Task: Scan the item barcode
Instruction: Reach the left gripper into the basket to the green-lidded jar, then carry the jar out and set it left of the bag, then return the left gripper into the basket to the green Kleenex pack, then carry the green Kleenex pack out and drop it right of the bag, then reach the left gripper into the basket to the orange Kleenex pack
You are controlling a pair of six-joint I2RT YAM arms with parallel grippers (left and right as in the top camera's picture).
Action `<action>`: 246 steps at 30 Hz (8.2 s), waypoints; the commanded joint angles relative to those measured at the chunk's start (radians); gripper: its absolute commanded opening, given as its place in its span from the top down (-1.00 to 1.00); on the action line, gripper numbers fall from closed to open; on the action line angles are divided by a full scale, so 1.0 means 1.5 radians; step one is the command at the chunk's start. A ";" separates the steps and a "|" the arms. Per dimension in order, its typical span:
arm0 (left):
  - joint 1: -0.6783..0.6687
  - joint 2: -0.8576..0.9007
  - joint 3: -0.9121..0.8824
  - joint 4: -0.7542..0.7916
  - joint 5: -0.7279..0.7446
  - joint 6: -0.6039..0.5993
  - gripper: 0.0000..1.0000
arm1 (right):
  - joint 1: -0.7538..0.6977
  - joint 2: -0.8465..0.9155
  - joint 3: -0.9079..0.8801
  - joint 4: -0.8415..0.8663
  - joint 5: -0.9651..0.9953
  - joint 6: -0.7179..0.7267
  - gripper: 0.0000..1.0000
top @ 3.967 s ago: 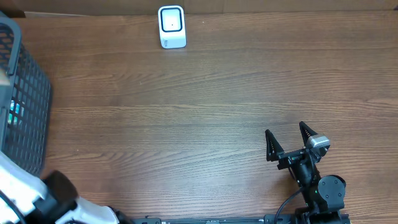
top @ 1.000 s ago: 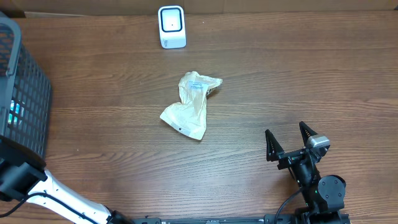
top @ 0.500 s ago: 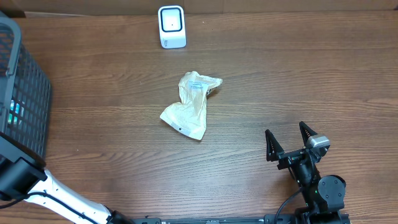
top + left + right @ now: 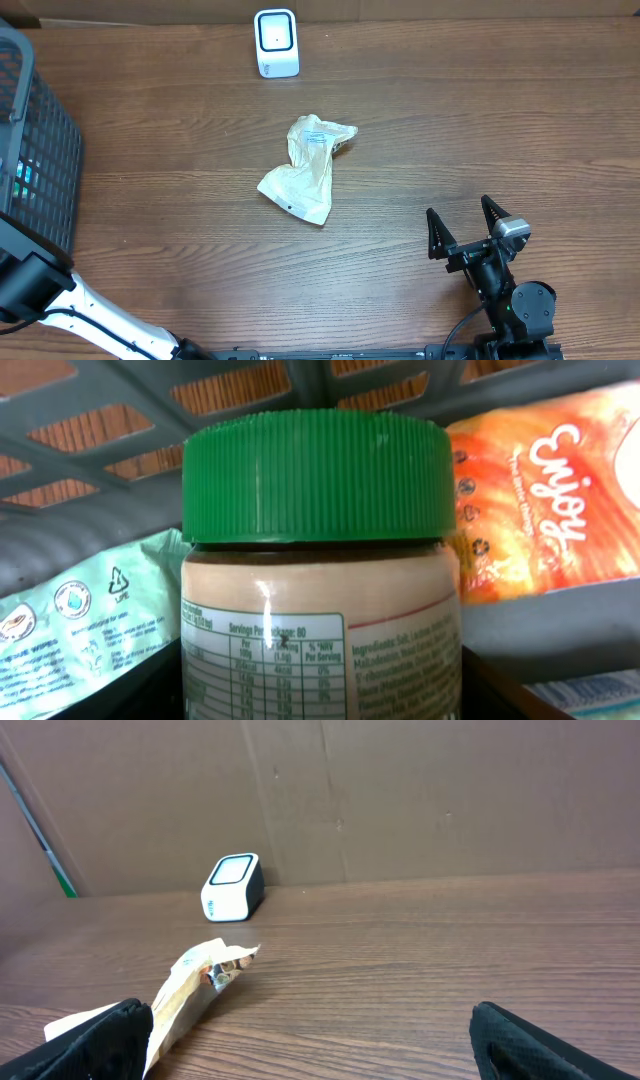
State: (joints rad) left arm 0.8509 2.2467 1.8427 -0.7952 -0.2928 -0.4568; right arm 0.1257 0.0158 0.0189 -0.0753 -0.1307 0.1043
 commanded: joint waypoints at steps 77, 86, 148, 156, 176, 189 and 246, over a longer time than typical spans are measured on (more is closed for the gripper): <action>-0.615 0.086 0.078 -0.474 0.359 0.254 -0.86 | -0.002 -0.002 -0.007 0.003 -0.001 -0.001 -1.00; -0.605 0.051 0.444 -0.597 0.292 0.182 -0.99 | -0.002 -0.002 -0.007 0.003 -0.002 -0.001 -1.00; -0.050 0.054 0.009 0.031 0.194 0.394 0.13 | -0.002 -0.002 -0.007 0.003 -0.001 -0.001 -1.00; -0.060 0.050 0.018 -0.013 0.194 0.379 0.92 | -0.002 -0.002 -0.007 0.003 -0.002 -0.001 -1.00; -0.267 -0.412 0.142 -0.333 0.321 0.150 0.91 | -0.002 -0.002 -0.007 0.003 -0.001 -0.001 -1.00; -0.756 -0.364 -0.218 -0.118 0.308 0.054 0.92 | -0.002 -0.002 -0.007 0.003 -0.001 -0.001 -1.00; 0.021 -0.171 0.060 -0.044 0.214 0.271 -0.54 | -0.002 -0.002 -0.007 0.003 -0.001 -0.001 -1.00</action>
State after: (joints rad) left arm 0.8837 1.9041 1.9347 -0.8768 0.0803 -0.2020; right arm 0.1257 0.0158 0.0185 -0.0750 -0.1307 0.1047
